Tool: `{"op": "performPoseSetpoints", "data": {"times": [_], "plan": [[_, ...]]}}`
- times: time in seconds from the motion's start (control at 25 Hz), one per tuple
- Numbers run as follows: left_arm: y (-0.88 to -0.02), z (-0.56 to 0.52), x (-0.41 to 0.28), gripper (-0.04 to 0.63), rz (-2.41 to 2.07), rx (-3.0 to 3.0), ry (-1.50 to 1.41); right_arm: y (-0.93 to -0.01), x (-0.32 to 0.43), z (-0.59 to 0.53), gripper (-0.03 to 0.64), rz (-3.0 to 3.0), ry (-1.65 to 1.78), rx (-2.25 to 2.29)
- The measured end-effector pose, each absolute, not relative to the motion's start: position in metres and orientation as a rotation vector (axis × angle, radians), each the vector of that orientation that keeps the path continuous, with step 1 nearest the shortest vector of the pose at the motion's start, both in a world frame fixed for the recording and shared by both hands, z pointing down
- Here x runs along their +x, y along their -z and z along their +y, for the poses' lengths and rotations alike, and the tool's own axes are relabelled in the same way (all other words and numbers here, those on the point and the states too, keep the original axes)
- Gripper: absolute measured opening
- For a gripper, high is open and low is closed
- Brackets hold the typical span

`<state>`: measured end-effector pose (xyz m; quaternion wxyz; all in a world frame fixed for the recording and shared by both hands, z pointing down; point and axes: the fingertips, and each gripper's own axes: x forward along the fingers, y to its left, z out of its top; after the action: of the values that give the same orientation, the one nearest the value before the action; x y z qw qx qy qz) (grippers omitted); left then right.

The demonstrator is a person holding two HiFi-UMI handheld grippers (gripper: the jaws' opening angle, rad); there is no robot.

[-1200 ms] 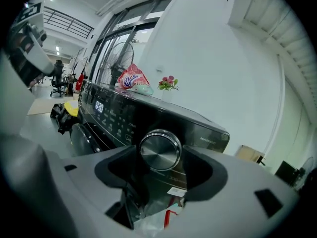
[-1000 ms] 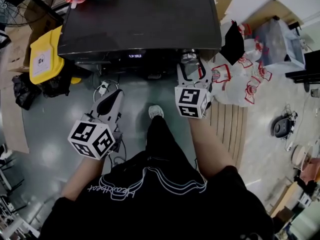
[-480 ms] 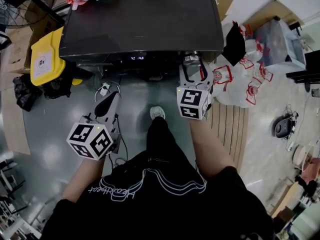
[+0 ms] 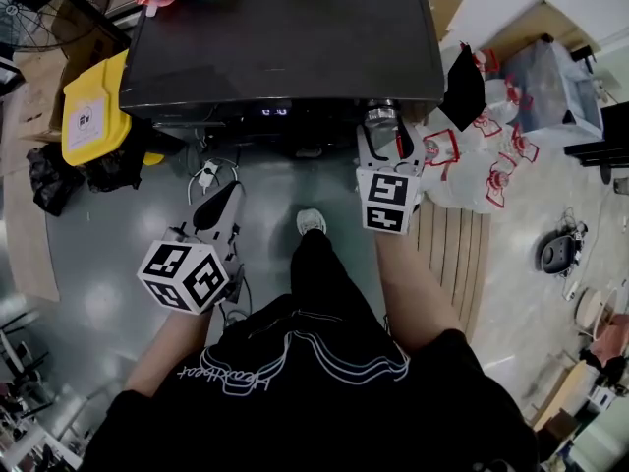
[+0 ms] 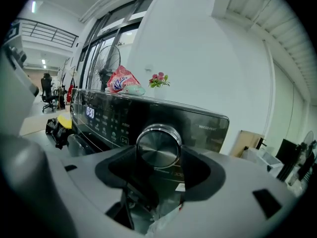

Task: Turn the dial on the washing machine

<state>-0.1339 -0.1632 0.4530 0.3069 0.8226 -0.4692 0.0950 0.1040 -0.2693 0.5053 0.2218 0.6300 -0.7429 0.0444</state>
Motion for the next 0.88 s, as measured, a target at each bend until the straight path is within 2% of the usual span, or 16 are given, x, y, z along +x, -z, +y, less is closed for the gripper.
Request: {"op": "performPoseSetpoints", "data": {"times": [0.88], "plan": [[-0.4531,-0.1650,-0.1322,0.006,-1.228,2.161,-0.243,-0.5074,0.1086,-0.2685,0.281,-2.304,-0.674,1.873]]}}
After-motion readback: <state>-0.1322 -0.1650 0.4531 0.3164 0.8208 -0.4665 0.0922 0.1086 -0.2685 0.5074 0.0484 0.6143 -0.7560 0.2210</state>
